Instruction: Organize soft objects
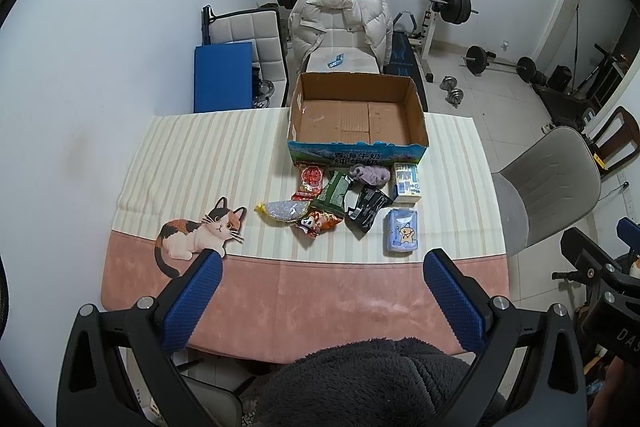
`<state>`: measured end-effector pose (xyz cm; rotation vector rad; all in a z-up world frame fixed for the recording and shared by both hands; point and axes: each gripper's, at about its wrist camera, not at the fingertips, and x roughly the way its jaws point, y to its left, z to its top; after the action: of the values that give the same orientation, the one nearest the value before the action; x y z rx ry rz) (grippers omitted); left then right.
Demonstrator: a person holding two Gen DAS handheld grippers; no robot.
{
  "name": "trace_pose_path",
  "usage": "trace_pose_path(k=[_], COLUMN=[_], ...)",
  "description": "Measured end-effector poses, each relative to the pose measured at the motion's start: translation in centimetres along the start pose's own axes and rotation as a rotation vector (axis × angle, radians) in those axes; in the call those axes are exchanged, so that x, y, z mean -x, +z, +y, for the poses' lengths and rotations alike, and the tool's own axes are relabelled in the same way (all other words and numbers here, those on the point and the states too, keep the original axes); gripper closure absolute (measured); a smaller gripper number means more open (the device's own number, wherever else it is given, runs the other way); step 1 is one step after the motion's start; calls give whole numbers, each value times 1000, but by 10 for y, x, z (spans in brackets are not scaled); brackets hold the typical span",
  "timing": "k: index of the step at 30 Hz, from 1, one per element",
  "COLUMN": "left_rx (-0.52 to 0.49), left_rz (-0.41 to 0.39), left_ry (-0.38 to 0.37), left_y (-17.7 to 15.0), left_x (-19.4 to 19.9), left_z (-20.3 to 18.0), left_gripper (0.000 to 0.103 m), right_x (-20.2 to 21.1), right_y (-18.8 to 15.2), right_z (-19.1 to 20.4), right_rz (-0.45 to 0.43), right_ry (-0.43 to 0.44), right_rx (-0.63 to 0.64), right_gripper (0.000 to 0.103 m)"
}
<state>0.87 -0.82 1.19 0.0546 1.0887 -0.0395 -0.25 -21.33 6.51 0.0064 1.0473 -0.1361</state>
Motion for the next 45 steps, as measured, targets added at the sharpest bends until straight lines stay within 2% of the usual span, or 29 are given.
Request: trace_pose_path(k=[26,45], left_rx=[6,9], left_rz=[-6,-9], left_ry=[-4,-14], left_y=[1,15], left_x=[3,4], left_z=[-3,-4], left_gripper=[0,0], right_x=[-1,-7], right_y=[2,4], right_z=[-2,7], right_rz=[-9,-13], right_ry=[-3,-4], right_rx=[5,-1], right_gripper=[0,0])
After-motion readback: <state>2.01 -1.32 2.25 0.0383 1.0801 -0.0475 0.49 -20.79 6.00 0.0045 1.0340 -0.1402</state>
